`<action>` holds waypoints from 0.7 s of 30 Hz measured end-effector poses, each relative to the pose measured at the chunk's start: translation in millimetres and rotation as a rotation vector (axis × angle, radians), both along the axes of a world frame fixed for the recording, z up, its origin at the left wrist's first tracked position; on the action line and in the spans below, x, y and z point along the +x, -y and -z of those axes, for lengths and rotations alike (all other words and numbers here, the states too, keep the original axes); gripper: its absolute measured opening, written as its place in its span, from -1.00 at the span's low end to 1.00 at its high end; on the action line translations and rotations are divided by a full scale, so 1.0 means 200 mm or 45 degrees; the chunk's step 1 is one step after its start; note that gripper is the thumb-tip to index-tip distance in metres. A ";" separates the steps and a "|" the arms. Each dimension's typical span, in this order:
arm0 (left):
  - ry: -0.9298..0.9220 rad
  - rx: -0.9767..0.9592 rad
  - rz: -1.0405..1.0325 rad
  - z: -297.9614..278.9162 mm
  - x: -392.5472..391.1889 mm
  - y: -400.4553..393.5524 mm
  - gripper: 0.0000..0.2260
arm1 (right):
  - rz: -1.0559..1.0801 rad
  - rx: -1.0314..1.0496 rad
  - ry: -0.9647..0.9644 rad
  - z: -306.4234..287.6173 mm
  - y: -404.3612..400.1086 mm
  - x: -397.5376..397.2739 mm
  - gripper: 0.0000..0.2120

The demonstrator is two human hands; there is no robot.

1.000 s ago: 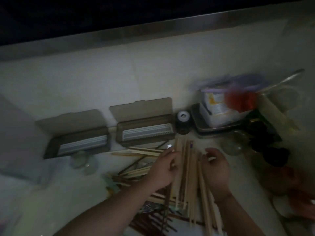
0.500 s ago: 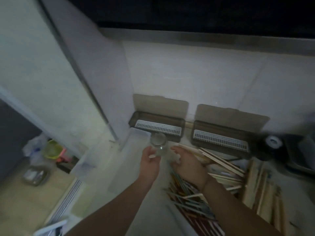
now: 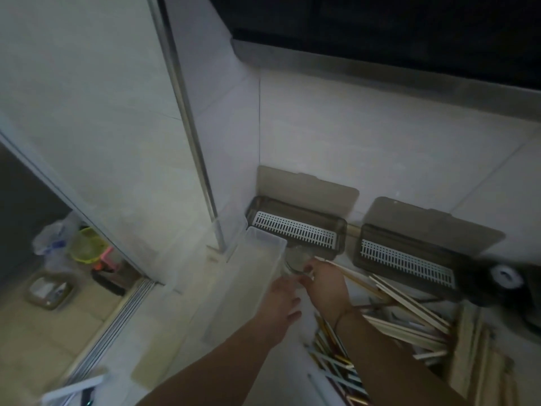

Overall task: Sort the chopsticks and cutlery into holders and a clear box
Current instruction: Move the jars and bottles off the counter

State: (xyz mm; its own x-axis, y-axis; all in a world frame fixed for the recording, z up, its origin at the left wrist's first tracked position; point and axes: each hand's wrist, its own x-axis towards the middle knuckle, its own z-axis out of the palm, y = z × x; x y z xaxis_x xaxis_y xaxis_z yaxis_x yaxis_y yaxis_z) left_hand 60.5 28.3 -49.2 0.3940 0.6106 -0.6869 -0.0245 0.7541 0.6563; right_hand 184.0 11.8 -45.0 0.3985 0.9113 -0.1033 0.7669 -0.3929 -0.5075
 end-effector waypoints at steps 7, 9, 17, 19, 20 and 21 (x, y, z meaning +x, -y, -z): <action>0.342 -0.247 -0.161 0.03 0.05 0.00 -0.57 | 0.060 0.369 -0.130 -0.10 0.26 0.01 -0.86; 0.408 -0.236 -0.110 -0.04 0.10 0.03 -0.56 | 0.048 0.450 -0.180 -0.15 0.36 0.04 -0.74; 0.405 -0.190 0.418 -0.18 0.44 0.38 -0.51 | 0.577 0.655 -0.307 -0.17 0.80 0.22 -0.16; 0.349 -0.175 0.525 -0.18 0.58 0.50 -0.48 | 0.773 0.766 -0.295 -0.16 0.94 0.30 -0.21; 0.324 -0.175 0.565 -0.18 0.65 0.56 -0.46 | 0.865 0.803 -0.280 -0.16 1.02 0.35 -0.22; 0.308 -0.200 0.611 -0.17 0.72 0.62 -0.46 | 0.950 0.840 -0.277 -0.16 1.10 0.39 -0.21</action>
